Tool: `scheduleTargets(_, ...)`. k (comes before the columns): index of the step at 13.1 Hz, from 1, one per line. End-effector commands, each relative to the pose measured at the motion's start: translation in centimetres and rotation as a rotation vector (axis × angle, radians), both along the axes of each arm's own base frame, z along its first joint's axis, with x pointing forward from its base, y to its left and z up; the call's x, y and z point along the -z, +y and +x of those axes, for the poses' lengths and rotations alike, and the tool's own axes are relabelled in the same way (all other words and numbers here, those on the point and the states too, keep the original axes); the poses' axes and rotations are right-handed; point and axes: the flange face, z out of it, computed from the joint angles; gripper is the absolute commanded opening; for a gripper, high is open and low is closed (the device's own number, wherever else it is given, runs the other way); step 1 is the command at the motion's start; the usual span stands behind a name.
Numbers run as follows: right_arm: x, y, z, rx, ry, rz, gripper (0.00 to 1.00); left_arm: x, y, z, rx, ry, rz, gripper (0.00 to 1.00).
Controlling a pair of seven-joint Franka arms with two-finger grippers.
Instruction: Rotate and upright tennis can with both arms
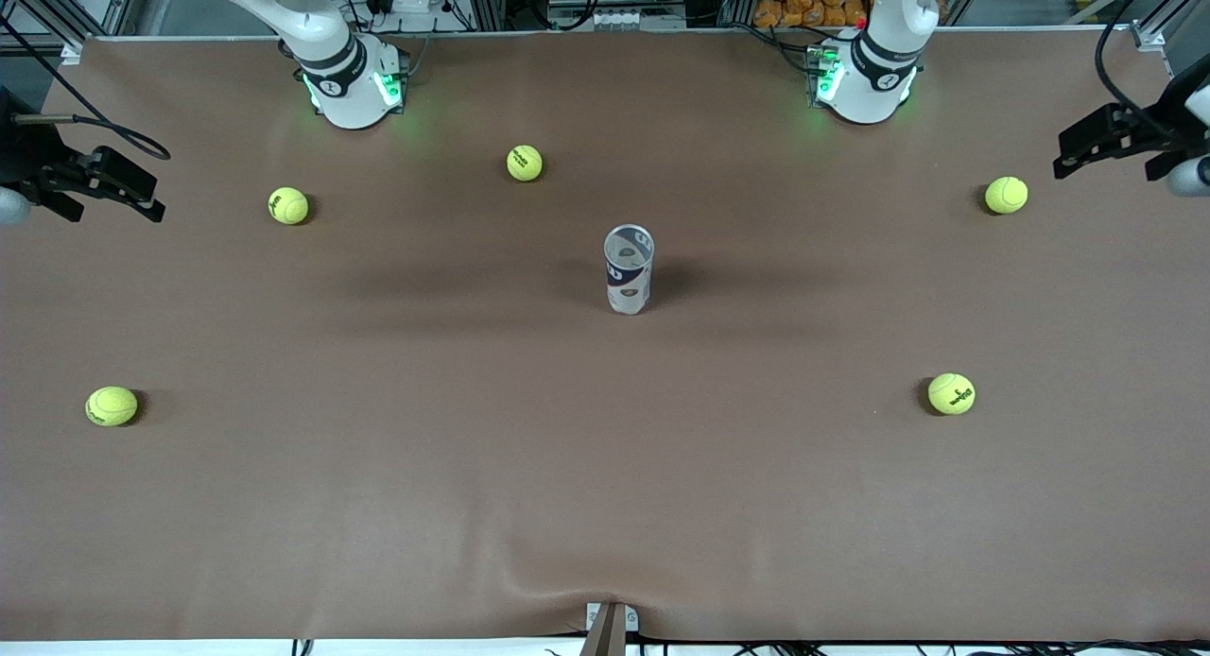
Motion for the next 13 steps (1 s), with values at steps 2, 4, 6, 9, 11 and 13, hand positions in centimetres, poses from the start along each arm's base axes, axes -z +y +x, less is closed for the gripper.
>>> scheduleTargets(2, -1.1, -0.5, -1.5, 0.000, 0.001, 0.007, 1.00, 0.4, 0.2, 0.0, 0.013, -0.008, 0.017, 1.00)
scheduleTargets(4, -0.9, -0.3, -1.7, -0.003, 0.015, 0.007, 1.00, 0.4, 0.4, 0.0, -0.005, -0.006, 0.017, 1.00)
scheduleTargets(6, -0.9, -0.5, -1.7, 0.001, 0.018, 0.007, 1.00, 0.4, 0.6, 0.0, -0.008, -0.006, 0.017, 1.00)
scheduleTargets(9, -1.4, -0.7, -1.7, 0.004, 0.004, 0.007, 1.00, 0.6, 2.7, 0.0, -0.040, -0.003, 0.010, 1.00)
scheduleTargets(11, -1.2, -0.9, -1.6, 0.007, 0.009, 0.008, 1.00, 0.8, 2.6, 0.2, -0.034, -0.001, 0.011, 1.00)
scheduleTargets(13, -1.2, -1.4, -1.7, 0.018, 0.012, 0.008, 1.00, 0.9, 2.4, 0.3, -0.037, 0.000, 0.007, 1.00)
